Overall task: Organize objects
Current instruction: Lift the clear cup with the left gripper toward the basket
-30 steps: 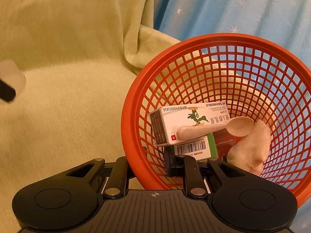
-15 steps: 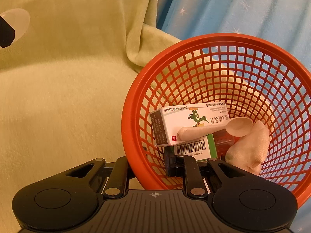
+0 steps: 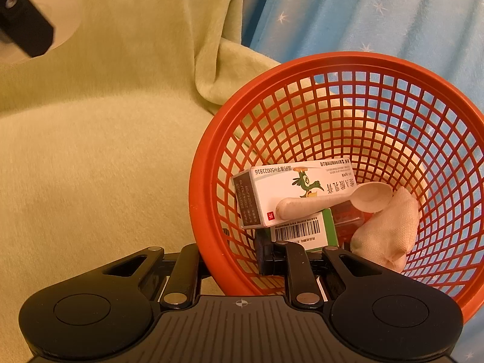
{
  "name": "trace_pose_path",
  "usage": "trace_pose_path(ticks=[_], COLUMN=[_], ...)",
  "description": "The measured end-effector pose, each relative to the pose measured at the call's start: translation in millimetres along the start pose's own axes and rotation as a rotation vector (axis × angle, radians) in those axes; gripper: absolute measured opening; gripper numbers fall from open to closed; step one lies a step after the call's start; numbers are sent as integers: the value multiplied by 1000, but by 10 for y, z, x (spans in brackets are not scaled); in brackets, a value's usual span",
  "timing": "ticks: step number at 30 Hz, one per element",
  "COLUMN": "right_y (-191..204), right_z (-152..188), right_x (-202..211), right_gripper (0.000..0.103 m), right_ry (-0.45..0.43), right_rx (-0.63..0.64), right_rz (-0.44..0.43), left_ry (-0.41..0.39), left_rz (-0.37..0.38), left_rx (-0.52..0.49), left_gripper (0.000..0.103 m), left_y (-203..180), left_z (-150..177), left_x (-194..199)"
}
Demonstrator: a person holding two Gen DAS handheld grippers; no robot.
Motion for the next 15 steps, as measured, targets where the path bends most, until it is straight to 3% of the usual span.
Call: trace_pose_path(ticks=[15], right_y=[-20], right_z=[6], right_x=[27], right_gripper=[15], right_ry=[-3], right_rx=[-6], right_rz=[-4], left_ry=[-1], left_rz=[180], left_rx=[-200], left_gripper=[70], left_y=[-700], left_z=[-481], left_x=[-230])
Point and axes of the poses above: each gripper's, at about its wrist camera, not at the fingertips, and x roughly against the way its jaws point, y to its left, z to its underside, the point moved 2 cm from there along -x, roughly the way its jaws point, and after that the axes turned 5 degrees about z, right-handed, at the moved point
